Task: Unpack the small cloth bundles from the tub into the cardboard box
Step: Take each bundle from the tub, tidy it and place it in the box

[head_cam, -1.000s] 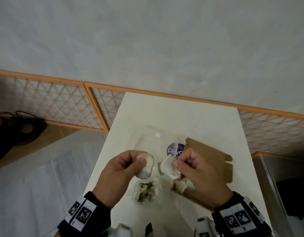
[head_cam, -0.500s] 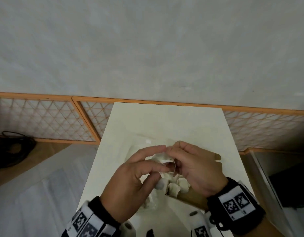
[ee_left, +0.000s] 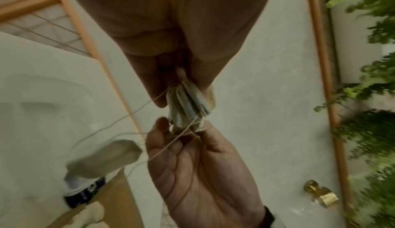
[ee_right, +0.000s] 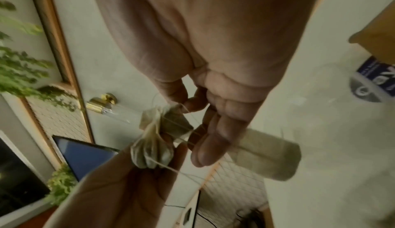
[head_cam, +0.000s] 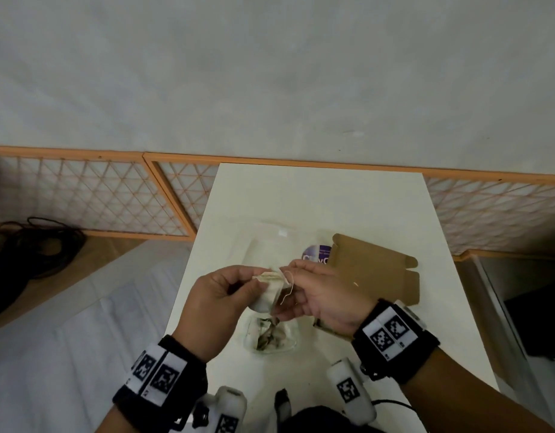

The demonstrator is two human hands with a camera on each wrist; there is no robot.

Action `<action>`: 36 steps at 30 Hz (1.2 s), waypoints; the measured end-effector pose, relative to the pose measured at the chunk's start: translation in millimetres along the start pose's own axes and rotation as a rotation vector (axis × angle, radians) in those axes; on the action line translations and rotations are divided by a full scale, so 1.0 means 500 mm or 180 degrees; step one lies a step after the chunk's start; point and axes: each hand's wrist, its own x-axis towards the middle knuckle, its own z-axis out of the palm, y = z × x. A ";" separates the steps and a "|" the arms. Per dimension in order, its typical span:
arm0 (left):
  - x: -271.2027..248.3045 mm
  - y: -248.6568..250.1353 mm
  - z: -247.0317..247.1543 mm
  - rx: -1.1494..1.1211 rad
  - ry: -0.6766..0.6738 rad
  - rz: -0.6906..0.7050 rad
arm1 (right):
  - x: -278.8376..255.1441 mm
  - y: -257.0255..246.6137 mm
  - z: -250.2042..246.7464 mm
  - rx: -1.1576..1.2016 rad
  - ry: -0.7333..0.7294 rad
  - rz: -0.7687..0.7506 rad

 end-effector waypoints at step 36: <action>0.013 0.030 0.005 -0.1456 -0.0284 -0.0378 | -0.076 -0.085 -0.043 -0.1813 0.0758 -0.1565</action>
